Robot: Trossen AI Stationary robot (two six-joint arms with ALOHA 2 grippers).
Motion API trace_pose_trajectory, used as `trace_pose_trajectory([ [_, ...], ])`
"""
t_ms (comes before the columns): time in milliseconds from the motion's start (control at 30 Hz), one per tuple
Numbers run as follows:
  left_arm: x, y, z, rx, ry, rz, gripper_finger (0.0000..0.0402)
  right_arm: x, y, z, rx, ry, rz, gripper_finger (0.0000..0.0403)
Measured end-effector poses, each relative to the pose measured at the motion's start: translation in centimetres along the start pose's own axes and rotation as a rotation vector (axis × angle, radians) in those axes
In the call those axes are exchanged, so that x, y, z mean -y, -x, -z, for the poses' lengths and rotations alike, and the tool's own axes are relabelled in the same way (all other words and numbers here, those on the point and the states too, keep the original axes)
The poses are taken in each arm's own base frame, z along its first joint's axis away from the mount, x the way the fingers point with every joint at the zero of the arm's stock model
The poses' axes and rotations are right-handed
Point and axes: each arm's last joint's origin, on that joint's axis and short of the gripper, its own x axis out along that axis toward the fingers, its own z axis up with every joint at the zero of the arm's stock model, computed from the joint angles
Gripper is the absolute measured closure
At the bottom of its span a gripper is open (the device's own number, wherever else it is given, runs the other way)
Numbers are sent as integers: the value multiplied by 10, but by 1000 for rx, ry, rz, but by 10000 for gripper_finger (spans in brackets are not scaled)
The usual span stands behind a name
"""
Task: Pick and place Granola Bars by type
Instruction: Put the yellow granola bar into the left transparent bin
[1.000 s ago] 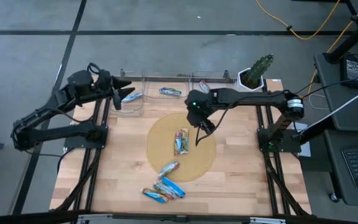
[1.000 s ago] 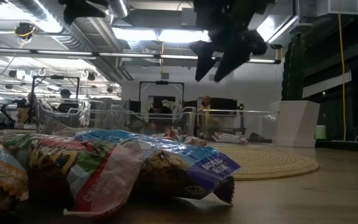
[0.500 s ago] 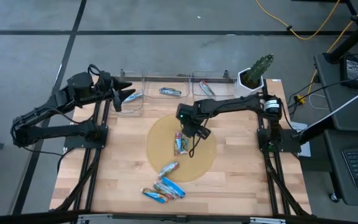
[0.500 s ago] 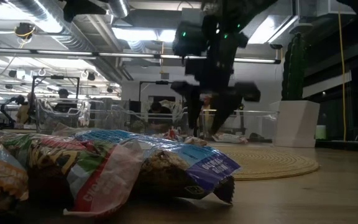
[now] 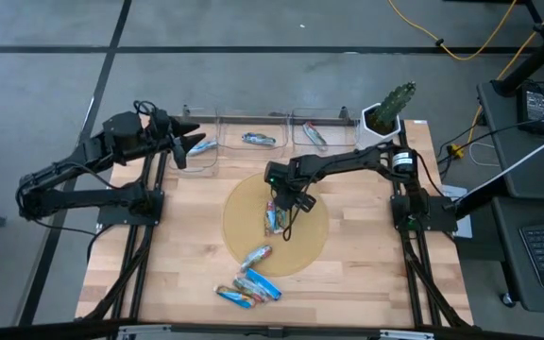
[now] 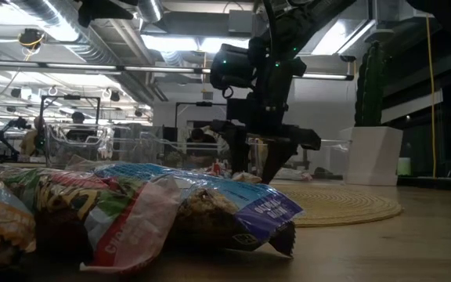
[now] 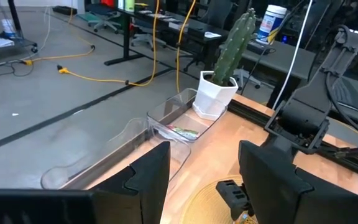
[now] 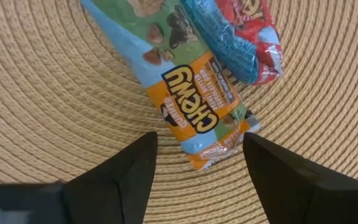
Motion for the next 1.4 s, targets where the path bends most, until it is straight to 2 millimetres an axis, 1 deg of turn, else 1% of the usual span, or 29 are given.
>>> trace_pose_trajectory([
  [100, 0, 0, 0, 2, 2, -7, 220, 0, -1, 0, 1, 3, -1, 169],
  [200, 1, 0, 0, 0, 1, -7, 220, 0, -1, 0, 2, 3, 1, 191],
  [367, 1, -2, 1, -6, 0, -11, 220, 0, -2, 0, 0, 3, 0, 247],
  [700, 1, -7, 1, -21, 5, -15, 220, -2, -2, 1, -13, 1, -20, 372],
  [767, 1, -7, 2, -24, 5, -15, 220, -3, -1, 2, -19, -5, -28, 389],
  [833, 1, -8, 2, -26, 5, -15, 220, -3, 1, 2, -32, -9, -44, 392],
  [933, 1, -8, 2, -26, 5, -15, 220, -1, 14, 1, -77, -38, -51, 381],
  [1000, 1, -8, 2, -28, 4, -14, 220, 5, 29, -2, -101, -55, -20, 381],
  [1133, 1, -8, 2, -28, 4, -14, 220, 22, 71, -8, -90, -119, 17, 395],
  [1300, 2, -9, 2, -32, 4, -15, 220, 45, 127, -20, -14, -262, 141, 388],
  [1400, 2, -10, 2, -35, 3, -16, 220, 56, 155, -23, 42, -360, 210, 394],
])
